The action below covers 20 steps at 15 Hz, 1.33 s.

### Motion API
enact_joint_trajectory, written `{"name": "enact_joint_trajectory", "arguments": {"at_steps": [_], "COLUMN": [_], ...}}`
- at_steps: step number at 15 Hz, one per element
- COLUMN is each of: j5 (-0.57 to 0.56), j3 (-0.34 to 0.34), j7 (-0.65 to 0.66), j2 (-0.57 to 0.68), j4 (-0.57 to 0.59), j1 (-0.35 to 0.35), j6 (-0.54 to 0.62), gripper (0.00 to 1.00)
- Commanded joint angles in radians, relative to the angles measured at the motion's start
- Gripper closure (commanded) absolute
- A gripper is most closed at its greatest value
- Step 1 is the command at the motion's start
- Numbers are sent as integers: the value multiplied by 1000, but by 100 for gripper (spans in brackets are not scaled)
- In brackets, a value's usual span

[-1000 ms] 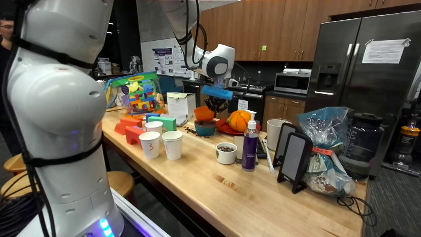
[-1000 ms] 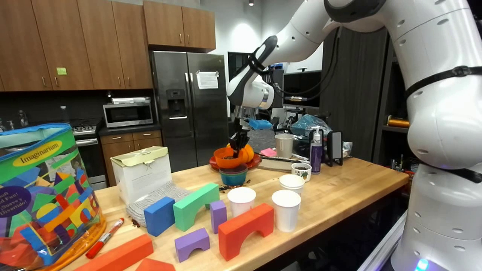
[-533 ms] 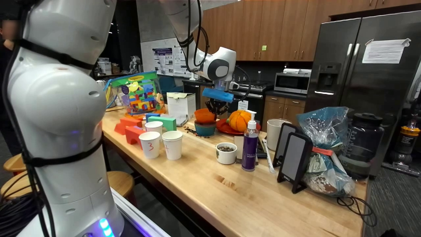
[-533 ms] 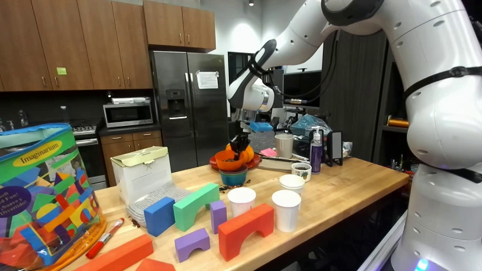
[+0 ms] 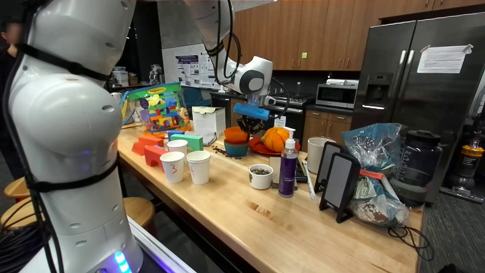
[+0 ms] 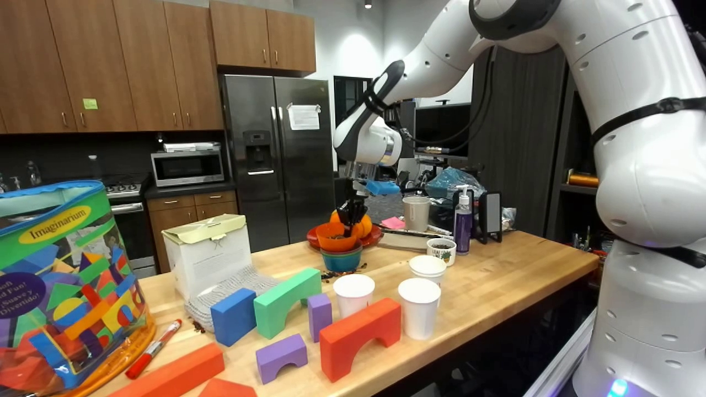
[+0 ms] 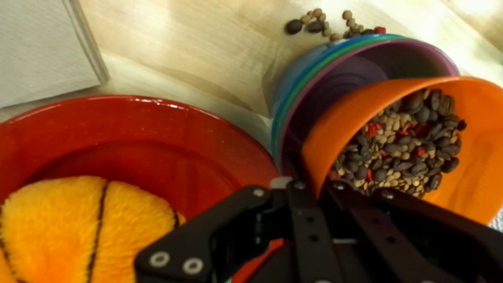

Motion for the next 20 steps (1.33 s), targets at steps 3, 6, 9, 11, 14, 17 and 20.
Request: {"name": "enact_joint_trajectory", "arguments": {"at_steps": [3, 6, 9, 11, 14, 17, 20], "j5": [-6, -6, -7, -10, -14, -22, -28], "j3": [9, 9, 9, 8, 7, 4, 2], "j7": [13, 14, 16, 17, 21, 29, 33], "j2": [4, 1, -3, -8, -13, -20, -35], "j4": [13, 11, 10, 7, 4, -3, -23], "j1": [-15, -15, -14, -14, -11, -7, -6], "j6": [-13, -13, -14, -13, -15, -10, 2], "gripper": [66, 47, 27, 13, 0, 0, 0]}}
